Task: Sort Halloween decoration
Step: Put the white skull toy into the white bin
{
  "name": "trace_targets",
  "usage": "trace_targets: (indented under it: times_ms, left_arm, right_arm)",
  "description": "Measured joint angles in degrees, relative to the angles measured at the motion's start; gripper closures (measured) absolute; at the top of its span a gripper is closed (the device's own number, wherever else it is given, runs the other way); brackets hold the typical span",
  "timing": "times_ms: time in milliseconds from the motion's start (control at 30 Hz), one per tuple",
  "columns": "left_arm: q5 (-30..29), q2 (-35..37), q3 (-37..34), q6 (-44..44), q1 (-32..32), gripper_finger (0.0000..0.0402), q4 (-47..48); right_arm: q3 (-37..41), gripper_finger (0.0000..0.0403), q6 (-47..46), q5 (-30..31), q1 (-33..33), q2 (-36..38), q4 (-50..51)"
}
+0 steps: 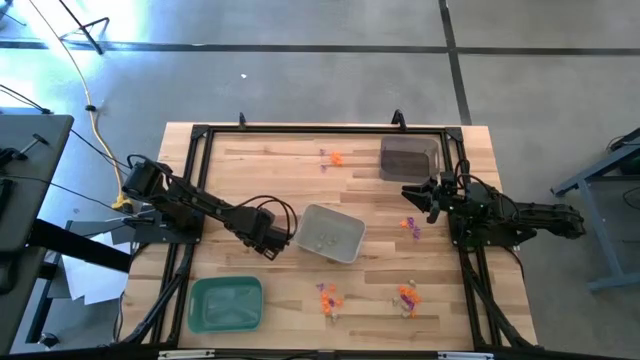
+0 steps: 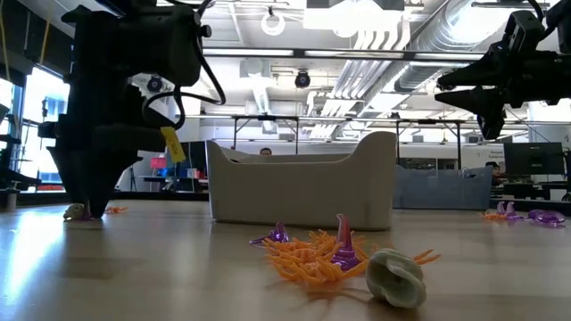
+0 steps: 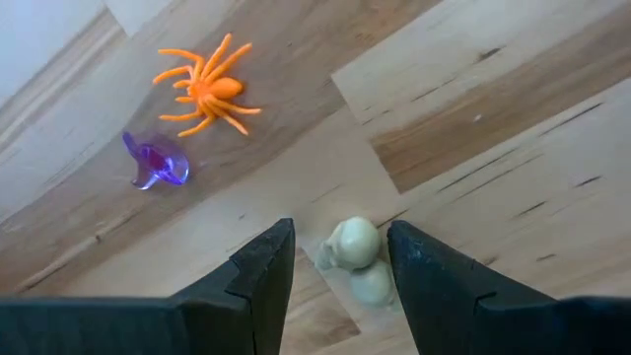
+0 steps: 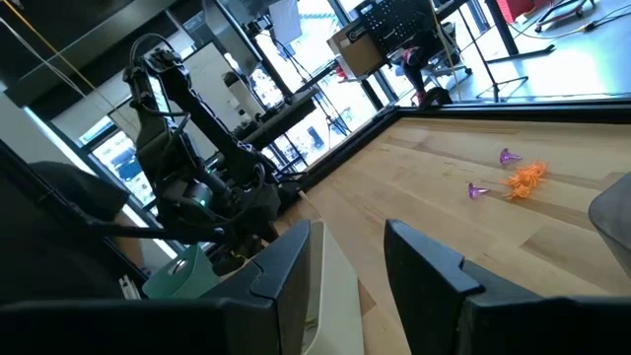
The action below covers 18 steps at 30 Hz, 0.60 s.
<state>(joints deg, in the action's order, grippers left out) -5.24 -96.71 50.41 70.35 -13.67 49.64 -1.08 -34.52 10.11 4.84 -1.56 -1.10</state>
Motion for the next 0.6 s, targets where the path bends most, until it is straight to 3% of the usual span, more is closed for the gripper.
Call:
trace_targets:
  times_ms: [133,433,600]
  left_arm:
    - [-0.38,-0.03,-0.03,-0.04,-0.02,0.0255,-0.30]
    - [-0.40,-0.11,-0.09,0.09,-0.02,0.0352,-0.88]
    - [-0.72,-0.11,-0.11,0.09,-0.02,0.0375,-1.29]
  right_arm:
    - [0.00,0.0277,0.01,0.02,0.00,0.00,0.00]
    - [0.01,0.0277,0.01,0.01,0.00,0.00,0.00]
    - [0.01,0.0277,0.01,0.02,-0.01,0.00,0.00]
